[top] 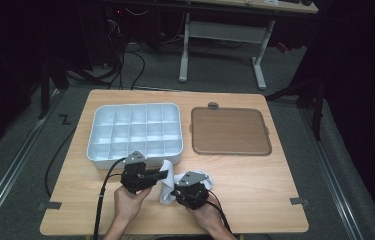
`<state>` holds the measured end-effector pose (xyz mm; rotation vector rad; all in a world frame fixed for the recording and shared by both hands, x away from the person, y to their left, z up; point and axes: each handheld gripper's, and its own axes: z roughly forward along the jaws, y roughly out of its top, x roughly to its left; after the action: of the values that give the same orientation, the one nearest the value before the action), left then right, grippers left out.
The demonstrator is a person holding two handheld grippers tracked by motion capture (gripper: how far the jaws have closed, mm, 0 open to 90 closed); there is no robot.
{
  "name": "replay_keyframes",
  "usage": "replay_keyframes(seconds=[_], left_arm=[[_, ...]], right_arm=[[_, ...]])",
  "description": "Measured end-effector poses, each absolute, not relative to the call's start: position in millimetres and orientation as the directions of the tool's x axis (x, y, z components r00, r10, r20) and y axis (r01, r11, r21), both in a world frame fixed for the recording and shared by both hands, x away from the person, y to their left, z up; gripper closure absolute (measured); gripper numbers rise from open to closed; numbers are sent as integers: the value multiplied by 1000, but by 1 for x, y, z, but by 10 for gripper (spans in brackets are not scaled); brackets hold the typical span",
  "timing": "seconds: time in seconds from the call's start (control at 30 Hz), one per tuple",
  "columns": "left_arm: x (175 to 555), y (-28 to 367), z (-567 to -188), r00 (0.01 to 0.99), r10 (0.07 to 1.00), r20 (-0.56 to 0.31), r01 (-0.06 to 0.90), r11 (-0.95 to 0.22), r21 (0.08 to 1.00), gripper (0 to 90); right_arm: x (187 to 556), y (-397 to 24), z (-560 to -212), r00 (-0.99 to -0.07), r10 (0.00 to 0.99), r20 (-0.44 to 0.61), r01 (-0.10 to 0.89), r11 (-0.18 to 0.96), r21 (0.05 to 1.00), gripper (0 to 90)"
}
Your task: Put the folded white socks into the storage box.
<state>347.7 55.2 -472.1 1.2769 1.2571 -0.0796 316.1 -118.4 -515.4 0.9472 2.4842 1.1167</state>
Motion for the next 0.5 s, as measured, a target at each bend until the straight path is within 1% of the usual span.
replay_keyframes(seconds=[0.3, 0.5], left_arm=[[347, 51, -474, 401, 570, -717, 657, 366, 659, 796], [346, 48, -474, 407, 574, -711, 660, 353, 663, 796]], right_arm=[[317, -165, -505, -673, 739, 34, 494, 415, 764, 725], [323, -197, -503, -591, 805, 45, 534, 349, 770, 684]])
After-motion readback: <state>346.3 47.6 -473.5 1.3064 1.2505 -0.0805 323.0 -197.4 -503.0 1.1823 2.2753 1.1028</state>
